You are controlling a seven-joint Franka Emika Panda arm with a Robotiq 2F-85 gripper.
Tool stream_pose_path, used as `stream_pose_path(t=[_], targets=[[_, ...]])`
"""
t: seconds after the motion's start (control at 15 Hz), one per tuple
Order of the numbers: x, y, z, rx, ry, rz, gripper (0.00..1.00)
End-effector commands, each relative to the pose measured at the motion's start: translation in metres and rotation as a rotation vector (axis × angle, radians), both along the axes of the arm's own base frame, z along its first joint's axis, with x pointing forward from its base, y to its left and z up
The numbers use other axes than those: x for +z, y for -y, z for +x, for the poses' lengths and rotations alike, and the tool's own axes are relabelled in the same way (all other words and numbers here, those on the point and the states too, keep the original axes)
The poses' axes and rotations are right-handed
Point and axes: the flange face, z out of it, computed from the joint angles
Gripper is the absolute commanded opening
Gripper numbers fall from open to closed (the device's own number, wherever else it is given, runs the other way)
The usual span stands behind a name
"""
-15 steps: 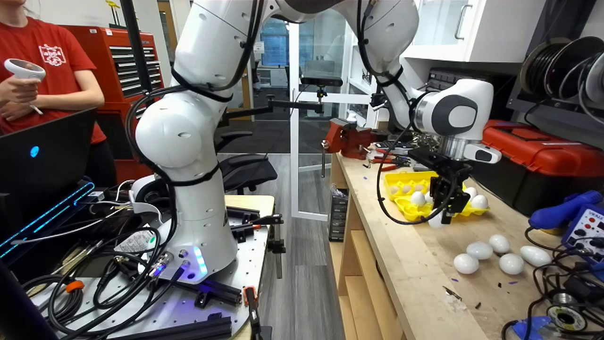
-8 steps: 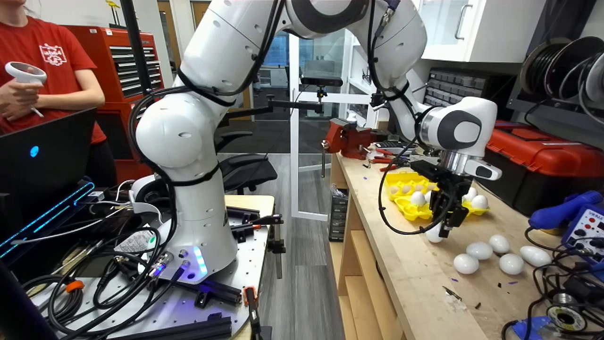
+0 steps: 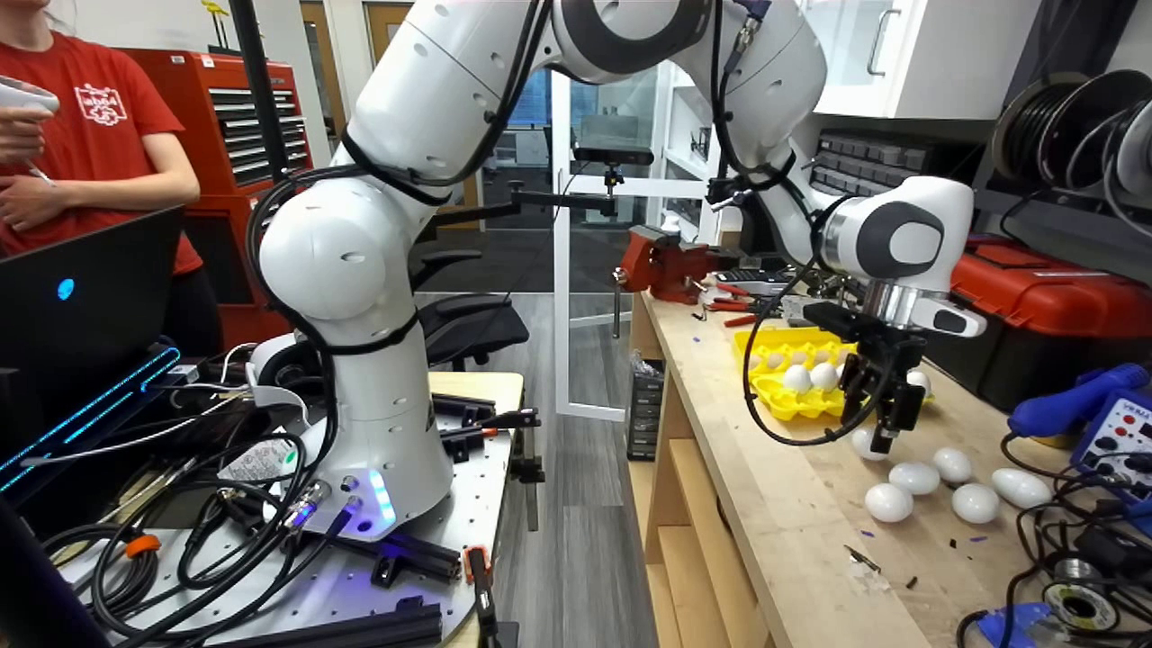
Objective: Take one egg from the tray and put it on the counter
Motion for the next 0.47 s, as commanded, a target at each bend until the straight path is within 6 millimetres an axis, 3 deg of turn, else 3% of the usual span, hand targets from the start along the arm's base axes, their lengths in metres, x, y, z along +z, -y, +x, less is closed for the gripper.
stream_pose_path(t=[0.0, 0.2, 0.27, 0.4], targets=[[0.025, 0.002, -0.005, -0.023, 0.019, -0.029, 1.00], [0.038, 0.003, -0.007, -0.046, 0.028, -0.017, 1.00], [0.021, 0.003, 0.004, -0.009, 0.031, 0.002, 1.00], [0.028, 0.003, 0.004, -0.019, 0.036, 0.002, 1.00]])
